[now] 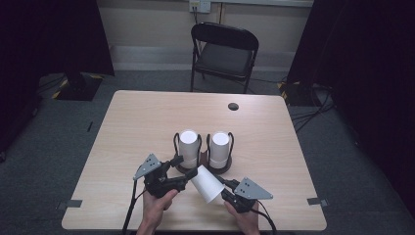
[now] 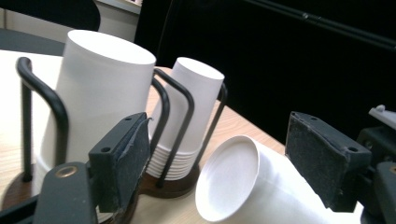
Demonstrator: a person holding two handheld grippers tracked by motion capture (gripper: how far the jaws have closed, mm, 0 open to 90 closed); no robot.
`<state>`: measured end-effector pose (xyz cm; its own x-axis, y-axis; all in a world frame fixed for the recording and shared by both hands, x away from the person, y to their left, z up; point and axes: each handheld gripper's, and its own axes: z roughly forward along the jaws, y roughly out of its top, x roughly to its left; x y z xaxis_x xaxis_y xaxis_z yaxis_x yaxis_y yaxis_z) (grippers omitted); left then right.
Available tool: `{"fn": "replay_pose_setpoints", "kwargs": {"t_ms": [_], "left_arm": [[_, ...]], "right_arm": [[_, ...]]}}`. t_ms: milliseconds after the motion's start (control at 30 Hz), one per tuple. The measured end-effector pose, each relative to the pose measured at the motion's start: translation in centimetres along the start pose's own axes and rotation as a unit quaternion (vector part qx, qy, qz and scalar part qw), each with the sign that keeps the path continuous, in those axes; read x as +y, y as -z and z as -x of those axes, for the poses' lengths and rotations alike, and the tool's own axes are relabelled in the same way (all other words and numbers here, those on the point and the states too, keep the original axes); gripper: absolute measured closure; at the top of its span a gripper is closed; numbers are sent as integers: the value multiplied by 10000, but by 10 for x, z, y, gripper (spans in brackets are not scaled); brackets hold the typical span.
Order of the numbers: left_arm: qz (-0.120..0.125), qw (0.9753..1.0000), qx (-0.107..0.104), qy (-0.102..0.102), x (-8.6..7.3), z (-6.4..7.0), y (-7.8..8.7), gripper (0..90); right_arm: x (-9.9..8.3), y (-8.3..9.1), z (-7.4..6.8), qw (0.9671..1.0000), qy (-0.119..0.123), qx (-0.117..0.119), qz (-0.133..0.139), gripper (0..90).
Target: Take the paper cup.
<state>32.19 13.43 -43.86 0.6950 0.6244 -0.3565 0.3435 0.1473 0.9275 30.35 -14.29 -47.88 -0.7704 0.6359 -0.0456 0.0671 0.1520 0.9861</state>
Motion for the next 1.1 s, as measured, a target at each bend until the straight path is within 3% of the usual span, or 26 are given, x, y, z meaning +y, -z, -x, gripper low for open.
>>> {"fn": "replay_pose_setpoints", "kwargs": {"t_ms": [267,467,667,700,733,800,867,900,1033,1100], "left_arm": [[21,9992,216,-330,0,-1,4,187],[-52,9971,384,-658,-3,0,5,180],[-9,9951,354,-923,-4,-2,7,174],[-40,9934,341,-1095,-4,-2,7,175],[-40,9934,341,-1095,-4,-2,7,177],[-106,9901,292,-1366,-6,-3,7,177],[-265,9857,410,-1610,-9,-1,6,177],[-265,9857,410,-1610,-9,-1,6,177],[-481,9801,451,-1871,-12,3,3,177],[-503,9797,427,-1891,-13,5,2,177]], "right_arm": [[0,0,6,9993,-139,-89,-336,870],[2,1,10,9980,-258,-95,-564,871],[7,3,17,9967,-411,-165,-687,874],[8,3,18,9965,-409,-165,-707,875],[9,3,19,9961,-429,-161,-749,875],[10,2,20,9959,-438,-160,-778,875],[11,1,23,9946,-471,-127,-914,875],[11,1,23,9946,-471,-127,-914,875],[12,0,24,9927,-502,-66,-1092,876],[12,-1,26,9920,-475,-43,-1166,876]]}}
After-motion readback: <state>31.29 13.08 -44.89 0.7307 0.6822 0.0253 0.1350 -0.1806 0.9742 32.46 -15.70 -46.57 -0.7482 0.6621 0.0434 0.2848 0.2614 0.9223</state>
